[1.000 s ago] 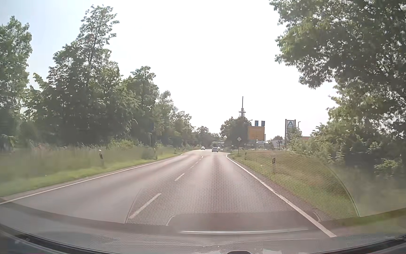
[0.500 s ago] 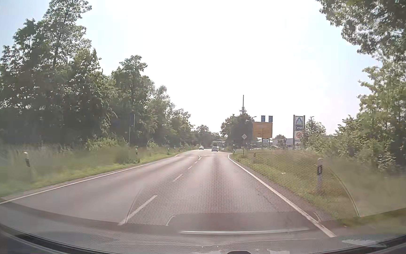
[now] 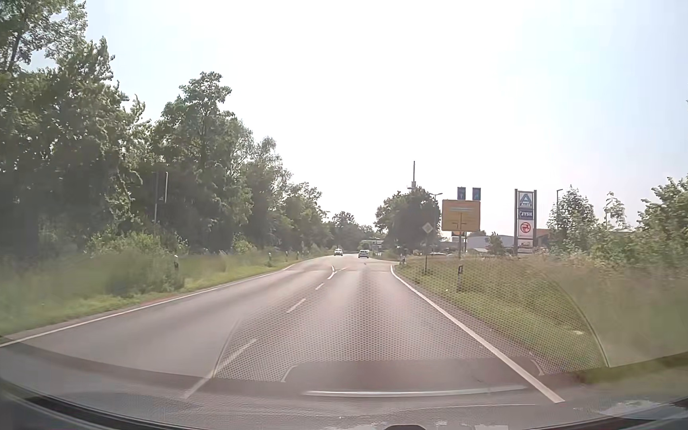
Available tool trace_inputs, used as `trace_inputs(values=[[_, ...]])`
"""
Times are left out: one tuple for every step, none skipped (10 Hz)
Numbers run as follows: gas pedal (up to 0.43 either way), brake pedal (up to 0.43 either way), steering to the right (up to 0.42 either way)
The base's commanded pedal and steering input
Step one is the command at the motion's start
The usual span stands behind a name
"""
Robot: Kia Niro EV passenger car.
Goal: Follow the waypoints while adhering to traffic rules and regulations
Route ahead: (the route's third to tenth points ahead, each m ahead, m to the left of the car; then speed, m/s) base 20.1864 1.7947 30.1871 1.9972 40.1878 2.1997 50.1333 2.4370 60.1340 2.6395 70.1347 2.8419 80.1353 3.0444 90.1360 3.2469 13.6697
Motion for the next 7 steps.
trace_inputs(values=[[0.157, 0.000, 0.000], [0.157, 0.000, 0.000], [0.157, 0.000, 0.000], [0.157, 0.000, 0.001], [0.157, 0.000, 0.001], [0.157, 0.000, 0.002], [0.157, 0.000, 0.002]])
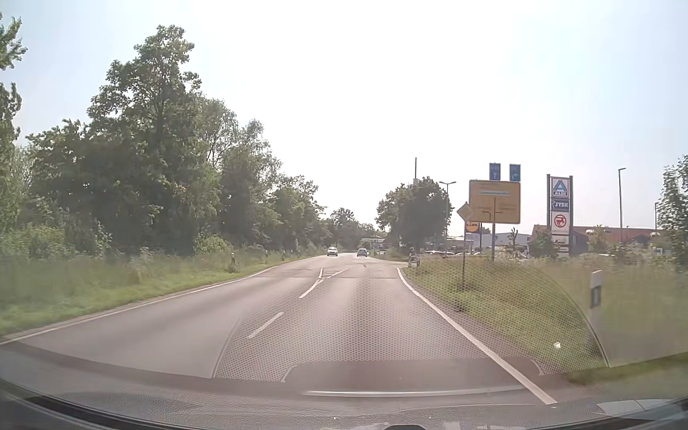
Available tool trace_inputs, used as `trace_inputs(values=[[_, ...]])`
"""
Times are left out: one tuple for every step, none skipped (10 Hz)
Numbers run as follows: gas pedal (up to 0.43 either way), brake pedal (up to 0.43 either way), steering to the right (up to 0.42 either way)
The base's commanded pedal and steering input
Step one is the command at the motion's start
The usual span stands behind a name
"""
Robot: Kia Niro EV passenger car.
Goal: Follow the waypoints while adhering to traffic rules and regulations
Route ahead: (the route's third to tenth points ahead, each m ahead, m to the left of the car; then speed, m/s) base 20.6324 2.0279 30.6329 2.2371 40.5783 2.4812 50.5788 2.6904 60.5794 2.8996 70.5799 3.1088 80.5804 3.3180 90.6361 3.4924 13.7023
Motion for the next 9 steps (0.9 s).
trace_inputs(values=[[0.157, 0.000, 0.003], [0.157, 0.000, 0.004], [0.150, 0.000, 0.005], [0.150, 0.000, 0.006], [0.150, 0.000, 0.006], [0.150, 0.000, 0.006], [0.150, 0.000, 0.006], [0.150, 0.000, 0.006], [0.157, 0.000, 0.005]])
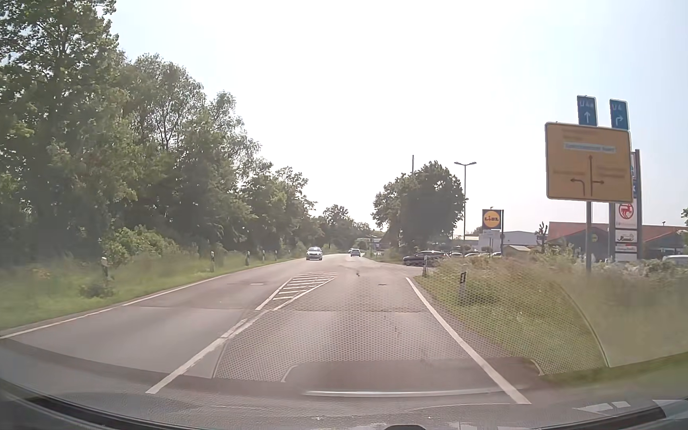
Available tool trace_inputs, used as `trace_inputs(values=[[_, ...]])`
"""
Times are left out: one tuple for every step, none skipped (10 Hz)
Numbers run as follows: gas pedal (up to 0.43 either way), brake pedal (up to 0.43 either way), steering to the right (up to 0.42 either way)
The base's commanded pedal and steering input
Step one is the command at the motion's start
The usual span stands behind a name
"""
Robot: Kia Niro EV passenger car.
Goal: Follow the waypoints while adhering to traffic rules and regulations
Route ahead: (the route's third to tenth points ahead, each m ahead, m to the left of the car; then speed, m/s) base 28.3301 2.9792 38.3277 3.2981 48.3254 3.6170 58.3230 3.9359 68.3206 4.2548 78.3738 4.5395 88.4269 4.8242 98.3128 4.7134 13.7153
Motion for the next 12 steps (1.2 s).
trace_inputs(values=[[0.157, 0.000, 0.004], [0.157, 0.000, 0.004], [0.157, 0.000, 0.004], [0.157, 0.000, 0.003], [0.169, 0.000, 0.003], [0.169, 0.000, 0.001], [0.169, 0.000, 0.000], [0.177, 0.000, -0.001], [0.177, 0.000, -0.001], [0.177, 0.000, -0.002], [0.177, 0.000, -0.003], [0.177, 0.000, -0.003]])
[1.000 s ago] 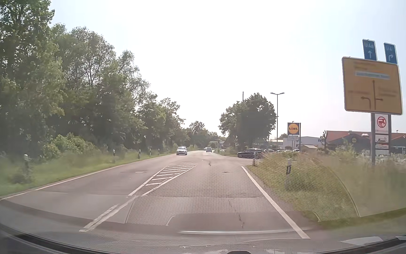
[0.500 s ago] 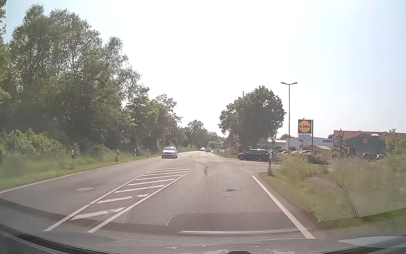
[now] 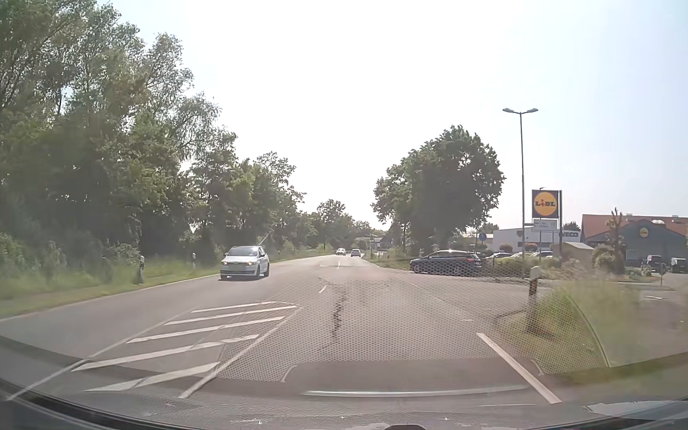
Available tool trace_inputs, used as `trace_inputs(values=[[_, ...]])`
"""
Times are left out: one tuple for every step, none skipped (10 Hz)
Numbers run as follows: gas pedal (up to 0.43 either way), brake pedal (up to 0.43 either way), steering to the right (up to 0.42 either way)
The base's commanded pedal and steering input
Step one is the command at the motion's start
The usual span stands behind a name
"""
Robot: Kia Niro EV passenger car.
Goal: Follow the waypoints while adhering to traffic rules and regulations
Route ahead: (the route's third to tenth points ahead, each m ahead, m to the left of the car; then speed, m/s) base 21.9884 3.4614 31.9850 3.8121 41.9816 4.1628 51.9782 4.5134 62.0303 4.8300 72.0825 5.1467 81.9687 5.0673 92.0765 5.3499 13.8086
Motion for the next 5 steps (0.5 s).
trace_inputs(values=[[0.177, 0.000, -0.004], [0.177, 0.000, -0.004], [0.177, 0.000, -0.005], [0.177, 0.000, -0.005], [0.177, 0.000, -0.006]])
